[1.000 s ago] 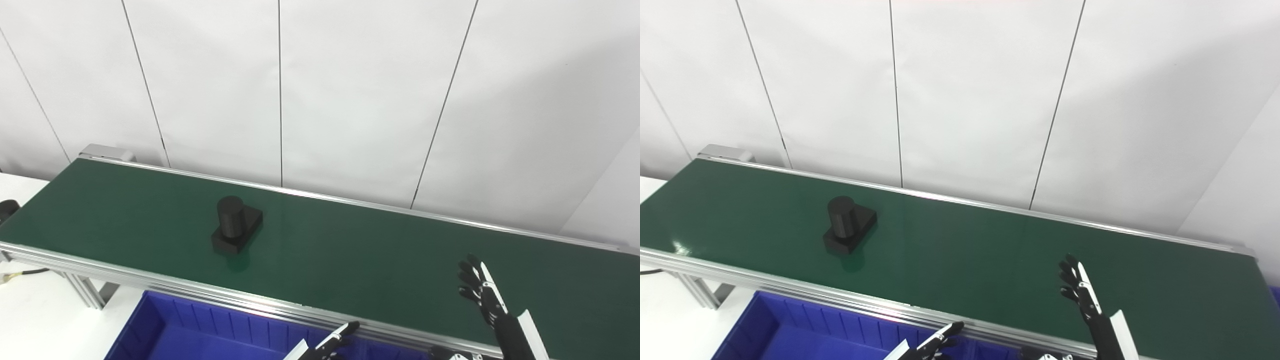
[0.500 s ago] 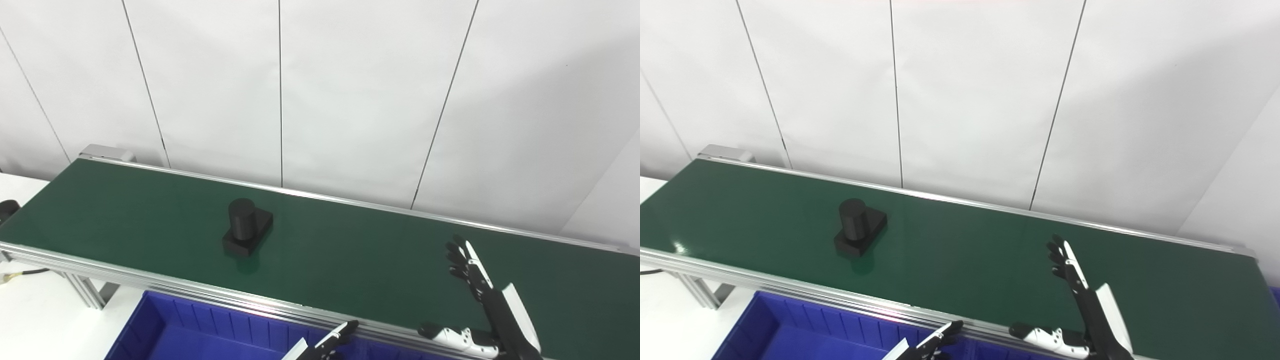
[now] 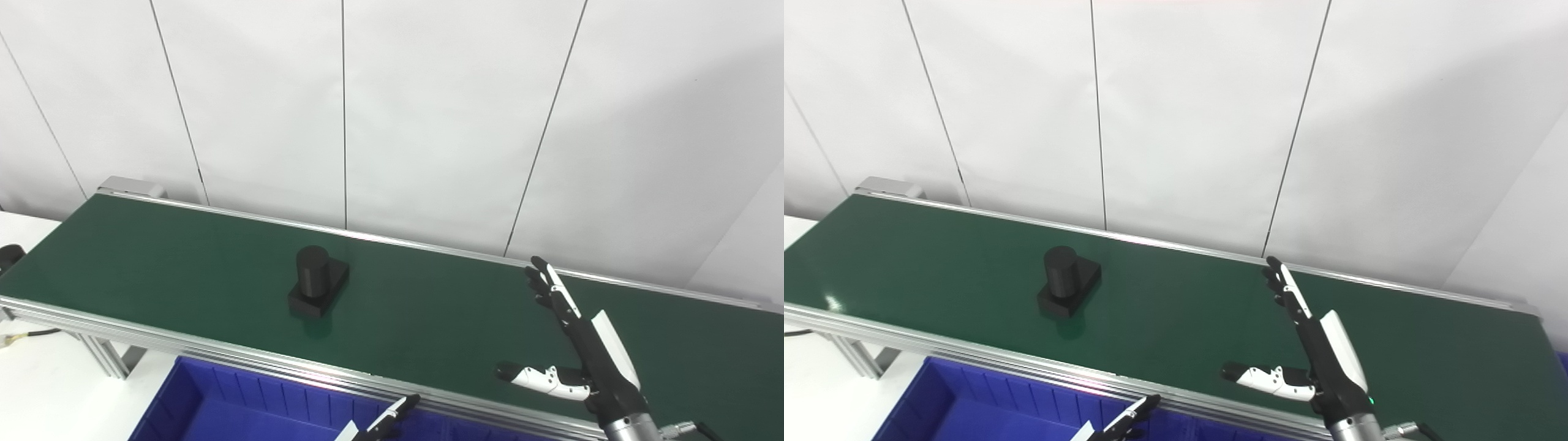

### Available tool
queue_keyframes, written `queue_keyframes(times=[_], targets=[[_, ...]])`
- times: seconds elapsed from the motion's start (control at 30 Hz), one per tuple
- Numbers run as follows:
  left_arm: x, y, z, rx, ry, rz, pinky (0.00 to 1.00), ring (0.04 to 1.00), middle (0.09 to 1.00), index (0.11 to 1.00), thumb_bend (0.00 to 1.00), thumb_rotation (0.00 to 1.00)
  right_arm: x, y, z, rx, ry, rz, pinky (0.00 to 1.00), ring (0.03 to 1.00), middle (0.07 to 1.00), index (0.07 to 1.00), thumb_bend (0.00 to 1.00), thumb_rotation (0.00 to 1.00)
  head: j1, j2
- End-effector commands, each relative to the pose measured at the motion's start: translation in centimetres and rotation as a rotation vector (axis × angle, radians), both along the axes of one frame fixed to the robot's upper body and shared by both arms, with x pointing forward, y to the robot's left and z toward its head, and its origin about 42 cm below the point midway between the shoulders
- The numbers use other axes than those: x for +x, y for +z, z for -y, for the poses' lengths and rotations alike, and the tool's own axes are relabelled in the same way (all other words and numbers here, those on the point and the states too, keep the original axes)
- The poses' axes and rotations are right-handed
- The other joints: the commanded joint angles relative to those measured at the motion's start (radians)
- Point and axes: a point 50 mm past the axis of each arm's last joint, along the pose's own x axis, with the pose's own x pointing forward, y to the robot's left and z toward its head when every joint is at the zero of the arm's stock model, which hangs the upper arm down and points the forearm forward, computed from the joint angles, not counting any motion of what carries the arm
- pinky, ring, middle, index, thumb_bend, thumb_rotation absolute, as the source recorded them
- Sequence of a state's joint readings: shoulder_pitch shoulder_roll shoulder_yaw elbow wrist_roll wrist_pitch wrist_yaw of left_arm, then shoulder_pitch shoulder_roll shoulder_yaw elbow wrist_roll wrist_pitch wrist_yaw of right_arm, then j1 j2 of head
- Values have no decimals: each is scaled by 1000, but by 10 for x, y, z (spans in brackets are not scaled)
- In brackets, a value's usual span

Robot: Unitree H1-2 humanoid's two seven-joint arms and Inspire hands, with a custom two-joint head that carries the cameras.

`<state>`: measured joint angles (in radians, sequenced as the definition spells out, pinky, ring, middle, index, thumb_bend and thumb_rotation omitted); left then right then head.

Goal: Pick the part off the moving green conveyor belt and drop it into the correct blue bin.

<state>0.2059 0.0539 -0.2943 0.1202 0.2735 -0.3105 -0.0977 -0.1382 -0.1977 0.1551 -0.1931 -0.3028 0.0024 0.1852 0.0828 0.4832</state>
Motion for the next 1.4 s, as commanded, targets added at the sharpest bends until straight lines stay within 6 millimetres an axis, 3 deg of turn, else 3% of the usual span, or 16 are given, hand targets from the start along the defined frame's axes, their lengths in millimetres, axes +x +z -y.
queue_keyframes(times=[0.0, 0.3, 0.7, 1.03, 1.37], targets=[[1, 10, 2, -13, 5, 70, 919, 964, 970, 968, 905, 790, 12, 16, -7, -3, 15, 37, 868, 919, 947, 994, 878, 565, 0, 1], [-1, 9, 2, -15, 19, 71, 893, 954, 965, 965, 913, 807, 36, 11, -18, -57, 23, -8, 824, 906, 944, 997, 901, 603, -17, 4], [-1, 7, 6, -58, 11, 61, 885, 950, 961, 947, 921, 808, 76, 4, -53, -68, 0, -67, 719, 872, 955, 990, 930, 611, -45, 1], [-1, 6, 8, -84, -2, 62, 878, 948, 965, 942, 914, 787, 104, 12, -72, -119, 11, -63, 734, 866, 953, 994, 937, 580, -54, 3], [-2, 7, 7, -83, -17, 54, 883, 953, 969, 949, 919, 783, 117, 21, -91, -173, 25, -65, 743, 917, 992, 998, 949, 568, -59, 1]])
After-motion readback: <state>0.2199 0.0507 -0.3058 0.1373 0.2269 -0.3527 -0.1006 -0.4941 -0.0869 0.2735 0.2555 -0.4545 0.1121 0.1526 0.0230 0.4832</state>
